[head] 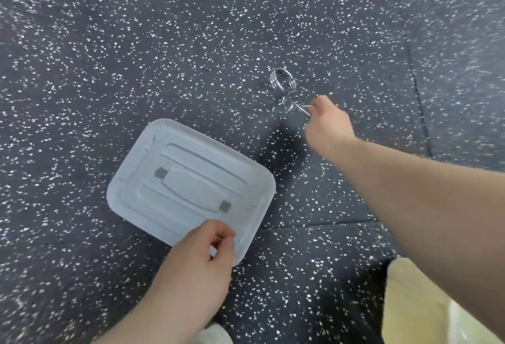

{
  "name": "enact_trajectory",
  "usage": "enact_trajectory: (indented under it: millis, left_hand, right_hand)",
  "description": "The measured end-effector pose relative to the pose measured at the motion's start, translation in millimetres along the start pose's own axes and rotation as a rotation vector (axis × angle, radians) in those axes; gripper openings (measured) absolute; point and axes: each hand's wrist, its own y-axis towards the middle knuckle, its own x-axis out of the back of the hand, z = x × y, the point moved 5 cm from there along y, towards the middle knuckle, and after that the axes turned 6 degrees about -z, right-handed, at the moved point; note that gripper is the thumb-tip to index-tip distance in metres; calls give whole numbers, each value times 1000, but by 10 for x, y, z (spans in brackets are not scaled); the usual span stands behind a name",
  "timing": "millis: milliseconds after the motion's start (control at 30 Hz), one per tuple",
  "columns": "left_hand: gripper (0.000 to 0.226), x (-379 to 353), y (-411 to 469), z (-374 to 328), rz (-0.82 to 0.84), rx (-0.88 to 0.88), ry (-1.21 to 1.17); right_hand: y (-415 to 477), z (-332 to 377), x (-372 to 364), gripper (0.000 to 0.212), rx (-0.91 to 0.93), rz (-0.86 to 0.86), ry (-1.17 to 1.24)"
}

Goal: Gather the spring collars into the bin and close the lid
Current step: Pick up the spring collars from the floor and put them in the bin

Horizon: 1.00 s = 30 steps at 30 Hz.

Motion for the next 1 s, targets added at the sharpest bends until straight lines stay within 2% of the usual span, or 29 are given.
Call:
enact_trajectory:
  millis: [100,167,267,367,467,567,600,700,800,900,1000]
  left_hand:
    - [11,-127,-198,-171,11,56,-65]
    - [16,-209,-321,-295,5,81,-103]
    - [35,-335,-455,-464,-22,136,-228]
    - [53,-476,-653,-675,-3,187,-394]
    - [47,-616,-924,-924,89,222,-668]
    - [56,-771,-1186,-1202,141,201,-706]
    - [53,-827,-1258,-1287,130,177,-662]
    - [26,-1041,-1449,-1484,83,122,-532]
    - [17,-1274,-1623,-1642,68,87,-439]
    - [16,-1487,-1763,-1730,79,62,-304]
    - [19,-1706,-1886,-1769,123,40,-151]
  right_hand:
    - [-416,-49,25,21,-10,221,245]
    - [-766,-125,99,25,-109,439,491]
    - [-1286,-287,289,28,-193,720,689]
    - [-1738,-550,556,28,-260,900,803]
    - [-2151,-841,857,28,-307,1083,818]
    - [-2426,-1164,1213,22,-312,1209,795]
    - [-2485,-1279,1325,22,-332,1219,790]
    - [-2618,-1570,1622,26,-404,1189,734]
    - [-2702,-1849,1873,27,-375,1072,478]
    - [-2707,-2193,2097,38,-222,800,24]
    - [-2740,-2446,2327,43,-174,467,-66]
